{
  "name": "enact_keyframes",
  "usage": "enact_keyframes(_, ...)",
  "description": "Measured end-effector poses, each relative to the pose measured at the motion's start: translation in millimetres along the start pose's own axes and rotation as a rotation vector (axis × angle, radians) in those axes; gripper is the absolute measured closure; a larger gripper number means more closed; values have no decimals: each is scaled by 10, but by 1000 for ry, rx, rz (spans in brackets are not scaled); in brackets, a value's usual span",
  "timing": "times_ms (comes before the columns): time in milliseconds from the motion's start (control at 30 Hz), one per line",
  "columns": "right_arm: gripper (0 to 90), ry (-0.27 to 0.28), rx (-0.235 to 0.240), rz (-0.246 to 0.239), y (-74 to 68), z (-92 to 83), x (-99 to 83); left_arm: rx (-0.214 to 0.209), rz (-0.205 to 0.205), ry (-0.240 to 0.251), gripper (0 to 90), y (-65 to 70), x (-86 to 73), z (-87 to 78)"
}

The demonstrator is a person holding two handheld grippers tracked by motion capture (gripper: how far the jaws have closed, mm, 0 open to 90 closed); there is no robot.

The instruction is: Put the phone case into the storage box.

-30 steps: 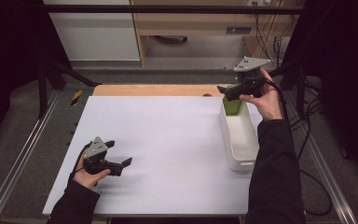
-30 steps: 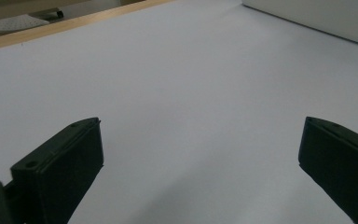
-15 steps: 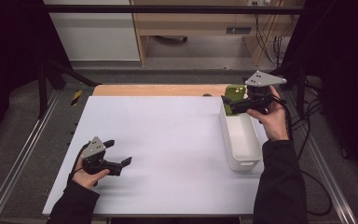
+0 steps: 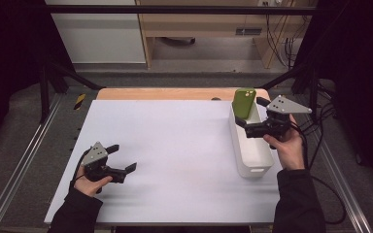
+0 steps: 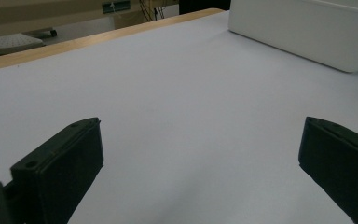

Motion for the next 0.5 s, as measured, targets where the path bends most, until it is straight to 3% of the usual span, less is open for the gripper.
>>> enact_keyframes(200,4,32,34,48,-61,-165,-157,-11,0,13,0,11,11,-9)
enact_keyframes(433,4,26,33,50,-93,-317,-334,-23,4,30,0,24,21,-24)
enact_keyframes(500,5,26,45,70,-98,-378,-415,-27,8,33,0,28,24,-27)
Point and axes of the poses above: each handheld gripper's, and its own axes: z roughly forward along the jaws, x roughly out of its top, y roughly to its right, the point moved 2 cm from there along z, roughly forward along the jaws, and after that the axes turned 14 degrees about -x, right-handed, at the moved point
